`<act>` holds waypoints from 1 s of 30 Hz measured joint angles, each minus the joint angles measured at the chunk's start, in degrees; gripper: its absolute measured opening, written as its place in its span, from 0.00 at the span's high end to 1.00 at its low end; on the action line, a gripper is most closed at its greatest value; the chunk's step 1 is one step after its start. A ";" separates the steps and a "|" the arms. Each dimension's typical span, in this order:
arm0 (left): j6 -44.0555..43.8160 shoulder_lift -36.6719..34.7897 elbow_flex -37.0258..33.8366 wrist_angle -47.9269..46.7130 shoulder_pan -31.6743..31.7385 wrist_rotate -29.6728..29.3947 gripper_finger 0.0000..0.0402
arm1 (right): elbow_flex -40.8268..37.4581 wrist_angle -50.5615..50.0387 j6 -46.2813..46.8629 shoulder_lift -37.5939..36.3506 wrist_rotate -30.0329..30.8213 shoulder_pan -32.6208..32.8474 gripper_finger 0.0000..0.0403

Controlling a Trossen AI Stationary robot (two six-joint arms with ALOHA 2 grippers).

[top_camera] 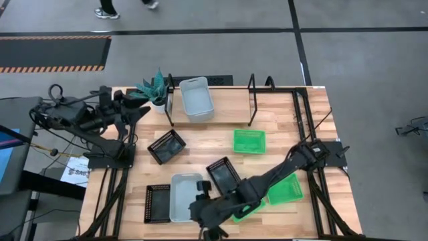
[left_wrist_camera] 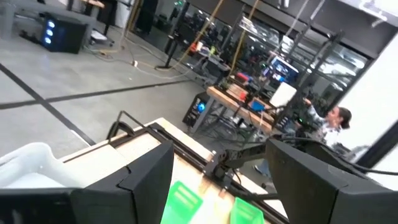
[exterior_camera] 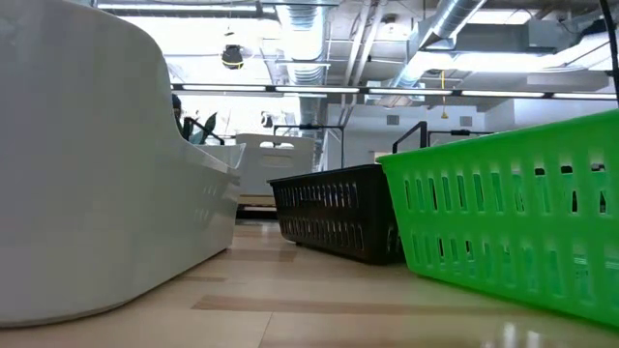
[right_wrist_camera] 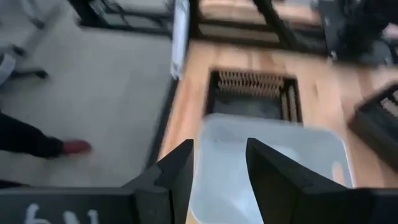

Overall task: Stack baskets on shelf by color
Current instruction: Stack the gray bin on the gray bin on the shelf

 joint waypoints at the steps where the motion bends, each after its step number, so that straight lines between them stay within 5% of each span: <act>1: -0.01 0.01 -0.02 -0.10 -0.01 0.67 0.39 | 0.03 1.44 0.08 1.11 0.16 0.25 0.57; 14: -1.30 0.70 -0.02 -1.43 0.01 5.67 0.39 | -0.02 5.64 1.14 9.84 -0.14 0.70 0.41; 30: -2.33 0.68 -0.02 -2.72 0.02 5.59 0.39 | 0.07 3.86 7.77 16.48 -4.95 -0.34 0.41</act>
